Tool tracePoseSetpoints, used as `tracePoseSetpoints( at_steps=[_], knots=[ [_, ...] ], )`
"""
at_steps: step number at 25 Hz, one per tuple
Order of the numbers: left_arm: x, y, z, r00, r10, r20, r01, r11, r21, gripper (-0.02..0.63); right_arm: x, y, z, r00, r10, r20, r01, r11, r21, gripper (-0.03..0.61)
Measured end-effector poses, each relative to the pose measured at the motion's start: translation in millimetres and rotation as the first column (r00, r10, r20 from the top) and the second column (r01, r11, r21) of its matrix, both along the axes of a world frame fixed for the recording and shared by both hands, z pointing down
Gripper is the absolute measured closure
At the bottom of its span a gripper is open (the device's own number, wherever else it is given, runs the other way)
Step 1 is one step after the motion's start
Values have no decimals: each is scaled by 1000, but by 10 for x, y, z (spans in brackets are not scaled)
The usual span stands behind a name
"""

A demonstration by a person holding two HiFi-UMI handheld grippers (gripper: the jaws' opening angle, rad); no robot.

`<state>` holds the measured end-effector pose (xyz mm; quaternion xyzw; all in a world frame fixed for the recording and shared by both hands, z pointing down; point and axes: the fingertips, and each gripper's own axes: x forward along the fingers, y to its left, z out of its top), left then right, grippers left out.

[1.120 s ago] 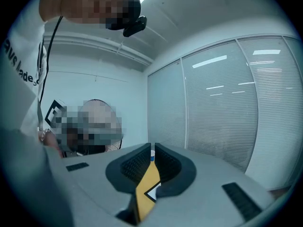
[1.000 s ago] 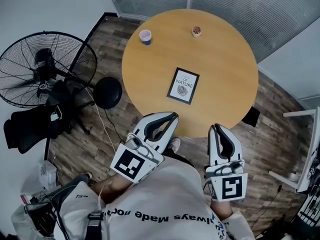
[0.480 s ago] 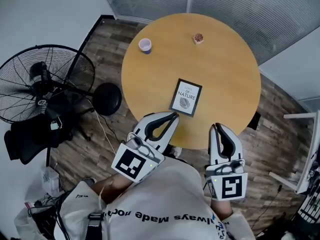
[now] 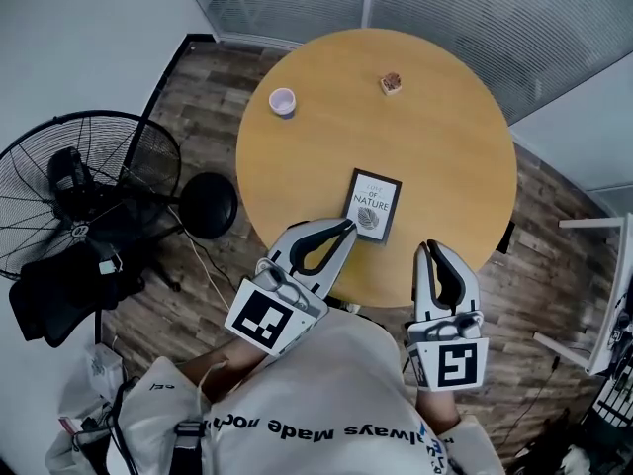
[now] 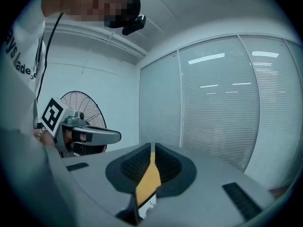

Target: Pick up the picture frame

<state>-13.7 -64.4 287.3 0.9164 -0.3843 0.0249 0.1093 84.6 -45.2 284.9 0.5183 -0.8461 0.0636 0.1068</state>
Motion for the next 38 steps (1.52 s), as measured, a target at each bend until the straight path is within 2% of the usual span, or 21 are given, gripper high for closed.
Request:
tracePoseSetpoints(
  at_steps=[10, 20, 30, 38],
  knots=[
    [-122, -292, 519, 998, 56, 11, -55, 995, -86, 581, -64, -270, 406, 997, 76, -21, -77, 996, -40, 528],
    [-79, -438, 1253, 997, 64, 49, -54, 981, -188, 581, 36, -362, 1061, 995, 92, -38, -97, 986, -134, 528],
    [-72, -481, 1874, 996, 50, 71, -28, 957, -290, 579, 118, -380, 1599, 995, 97, -33, -102, 972, -210, 525],
    [-15, -504, 2346, 994, 49, 102, -10, 934, -357, 549, 166, -393, 2081, 995, 86, -59, -99, 957, -274, 511]
  ],
)
